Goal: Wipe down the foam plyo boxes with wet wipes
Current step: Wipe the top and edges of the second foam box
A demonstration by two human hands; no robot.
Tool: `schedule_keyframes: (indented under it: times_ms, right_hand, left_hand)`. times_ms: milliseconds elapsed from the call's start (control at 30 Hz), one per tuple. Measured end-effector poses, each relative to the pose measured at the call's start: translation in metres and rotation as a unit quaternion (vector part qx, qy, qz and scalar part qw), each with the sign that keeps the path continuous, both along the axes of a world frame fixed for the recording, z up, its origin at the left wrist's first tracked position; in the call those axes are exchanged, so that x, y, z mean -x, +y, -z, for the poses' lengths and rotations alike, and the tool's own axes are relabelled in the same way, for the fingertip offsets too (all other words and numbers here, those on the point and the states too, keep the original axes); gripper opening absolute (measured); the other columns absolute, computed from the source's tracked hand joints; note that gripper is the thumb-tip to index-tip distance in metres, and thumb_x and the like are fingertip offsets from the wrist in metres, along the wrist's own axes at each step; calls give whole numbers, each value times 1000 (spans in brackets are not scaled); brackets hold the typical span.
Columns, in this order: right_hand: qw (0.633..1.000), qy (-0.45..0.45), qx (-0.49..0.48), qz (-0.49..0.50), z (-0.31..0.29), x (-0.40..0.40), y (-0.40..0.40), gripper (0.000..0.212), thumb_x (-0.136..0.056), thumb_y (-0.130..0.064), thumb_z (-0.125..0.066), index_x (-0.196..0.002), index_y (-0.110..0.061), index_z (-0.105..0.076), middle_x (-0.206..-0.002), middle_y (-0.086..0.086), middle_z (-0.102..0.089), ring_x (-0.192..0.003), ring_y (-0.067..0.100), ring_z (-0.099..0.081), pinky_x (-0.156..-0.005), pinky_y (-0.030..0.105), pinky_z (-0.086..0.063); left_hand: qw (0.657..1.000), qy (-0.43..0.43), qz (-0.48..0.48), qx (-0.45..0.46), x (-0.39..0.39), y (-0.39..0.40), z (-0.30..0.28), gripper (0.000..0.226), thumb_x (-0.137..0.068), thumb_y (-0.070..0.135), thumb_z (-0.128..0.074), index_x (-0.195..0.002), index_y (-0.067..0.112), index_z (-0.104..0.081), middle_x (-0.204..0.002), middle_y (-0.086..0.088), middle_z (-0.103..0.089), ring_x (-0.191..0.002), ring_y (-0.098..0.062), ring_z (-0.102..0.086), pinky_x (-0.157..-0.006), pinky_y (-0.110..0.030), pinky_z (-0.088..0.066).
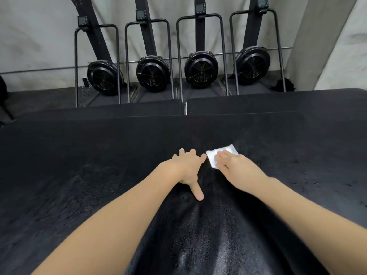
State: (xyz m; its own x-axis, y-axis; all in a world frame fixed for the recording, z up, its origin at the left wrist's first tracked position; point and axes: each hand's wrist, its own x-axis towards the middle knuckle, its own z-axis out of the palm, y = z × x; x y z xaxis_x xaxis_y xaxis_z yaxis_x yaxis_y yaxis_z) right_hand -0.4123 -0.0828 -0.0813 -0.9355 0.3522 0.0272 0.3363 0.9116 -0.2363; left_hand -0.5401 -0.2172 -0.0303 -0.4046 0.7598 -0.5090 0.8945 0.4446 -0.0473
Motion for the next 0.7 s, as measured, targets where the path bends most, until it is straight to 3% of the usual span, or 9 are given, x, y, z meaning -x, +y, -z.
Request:
schedule_keyframes:
  times_ms: [100,200,267,300,500,600,700]
  right_hand:
    - [999,-4,-34,16,0,22,18,37,-106,-28,-36,-133,-11,-56,-138,8,-53,-124,30,-51,-101,40,-44]
    - [993,4,-115,35,-2,24,11,22,-104,-19,-40,-110,-13,-61,-107,2,-61,-87,26,-61,-69,35,-51]
    - [991,7,-131,29,-3,10,-4,16,-101,-16,-42,-91,-14,-56,-85,-1,-55,-69,22,-54,-51,28,-38]
    - [992,18,-122,14,-2,1,-11,16,-100,-16,-43,-88,-15,-53,-83,-2,-52,-65,21,-52,-49,28,-35]
    - [996,67,-29,-41,3,6,5,17,-103,-25,-41,-92,-15,-50,-90,-4,-53,-61,20,-49,-60,40,-47]
    - [996,64,-53,-25,4,41,28,23,-106,-27,-37,-109,-14,-56,-109,1,-59,-79,23,-58,-73,43,-51]
    - [996,7,-90,2,0,67,48,35,-106,-29,-32,-125,-13,-56,-127,8,-57,-109,30,-57,-91,46,-50]
  left_hand:
    - [1000,-2,-5,6,-1,3,2,149,-56,59,-91,-161,24,8,-167,-14,-1,-151,-49,4,-121,-61,-18]
    - [1000,0,-10,8,-2,5,3,149,-55,56,-93,-161,23,6,-165,-15,-4,-150,-50,2,-120,-63,-18]
    - [1000,-2,-13,4,-2,5,4,149,-56,55,-93,-161,22,7,-166,-16,-4,-150,-51,2,-120,-63,-16]
    - [1000,-1,-12,2,-1,5,5,150,-56,55,-93,-161,22,9,-166,-16,-1,-150,-51,4,-120,-63,-15]
    - [1000,-4,-6,-1,2,5,7,150,-55,57,-93,-161,22,8,-167,-16,4,-150,-51,7,-121,-63,-14]
    - [1000,-2,-10,16,2,7,4,151,-56,56,-92,-161,21,10,-167,-17,5,-149,-53,9,-120,-65,-13]
    - [999,1,1,33,5,10,3,152,-55,61,-91,-161,22,12,-167,-17,3,-150,-52,6,-119,-63,-17]
